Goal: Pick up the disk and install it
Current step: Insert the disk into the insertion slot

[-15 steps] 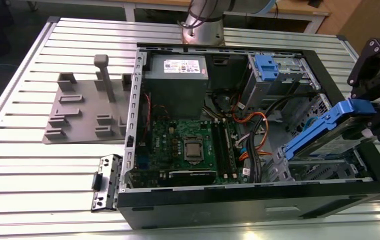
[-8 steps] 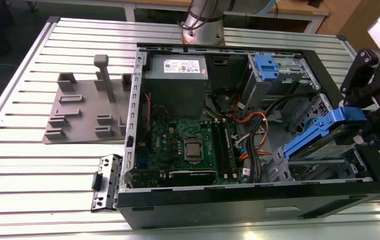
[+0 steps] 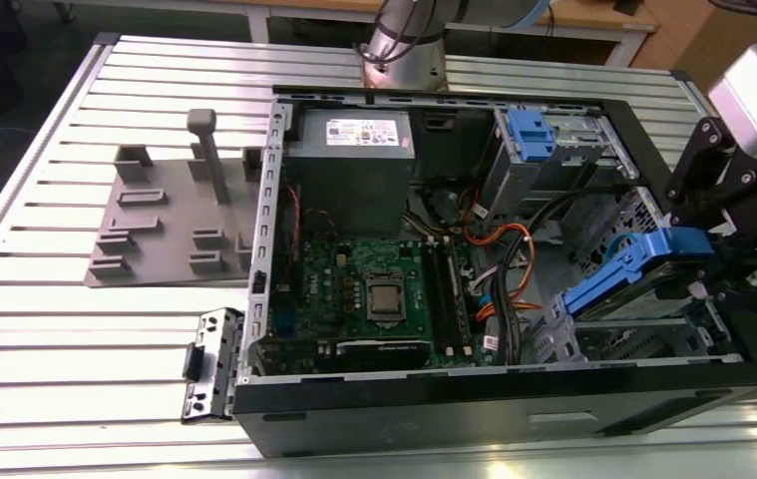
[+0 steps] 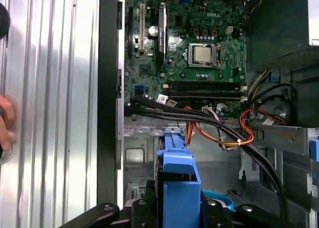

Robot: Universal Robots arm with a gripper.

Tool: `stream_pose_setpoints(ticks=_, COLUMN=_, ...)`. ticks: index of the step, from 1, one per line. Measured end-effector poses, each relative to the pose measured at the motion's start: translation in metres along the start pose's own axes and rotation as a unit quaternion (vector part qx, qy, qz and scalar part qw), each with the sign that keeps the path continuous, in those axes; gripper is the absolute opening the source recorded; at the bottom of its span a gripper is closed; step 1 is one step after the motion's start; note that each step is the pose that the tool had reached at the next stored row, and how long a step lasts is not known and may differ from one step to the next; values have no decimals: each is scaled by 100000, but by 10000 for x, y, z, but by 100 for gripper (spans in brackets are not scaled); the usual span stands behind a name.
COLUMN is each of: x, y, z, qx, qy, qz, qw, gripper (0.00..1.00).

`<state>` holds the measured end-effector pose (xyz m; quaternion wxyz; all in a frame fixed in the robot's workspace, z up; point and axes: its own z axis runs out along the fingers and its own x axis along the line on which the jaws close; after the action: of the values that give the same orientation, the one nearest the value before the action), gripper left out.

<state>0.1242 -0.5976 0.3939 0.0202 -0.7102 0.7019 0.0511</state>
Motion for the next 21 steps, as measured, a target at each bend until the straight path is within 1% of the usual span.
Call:
stream_pose_setpoints(ticks=3, x=5, y=-2, z=51, qx=-2, qy=5, qz=2, qw=100000, gripper=36)
stream_pose_setpoints(ticks=4, x=5, y=-2, z=53, qx=-1, qy=6, qz=1, qw=100000, gripper=36)
stream_pose_setpoints(ticks=7, x=6, y=-2, z=53, qx=-1, qy=42, qz=3, qw=100000, gripper=36)
stream_pose_setpoints(ticks=8, x=7, y=-2, z=51, qx=-1, qy=110, qz=1, qw=100000, gripper=36)
stream_pose_setpoints(ticks=10, x=6, y=-2, z=53, qx=-5, qy=75, qz=1, qw=100000, gripper=37)
stream_pose_setpoints(ticks=11, x=5, y=-2, z=53, qx=-3, qy=79, qz=3, qw=100000, gripper=44)
stream_pose_setpoints(ticks=19, x=5, y=-2, z=54, qx=-2, qy=164, qz=8, qw=100000, gripper=44)
stream_pose_setpoints(ticks=20, x=5, y=-2, z=49, qx=-2, qy=172, qz=8, qw=100000, gripper=44)
stream_pose_setpoints(ticks=21, x=2, y=-1, z=29, qx=-2, qy=178, qz=9, qw=100000, gripper=44)
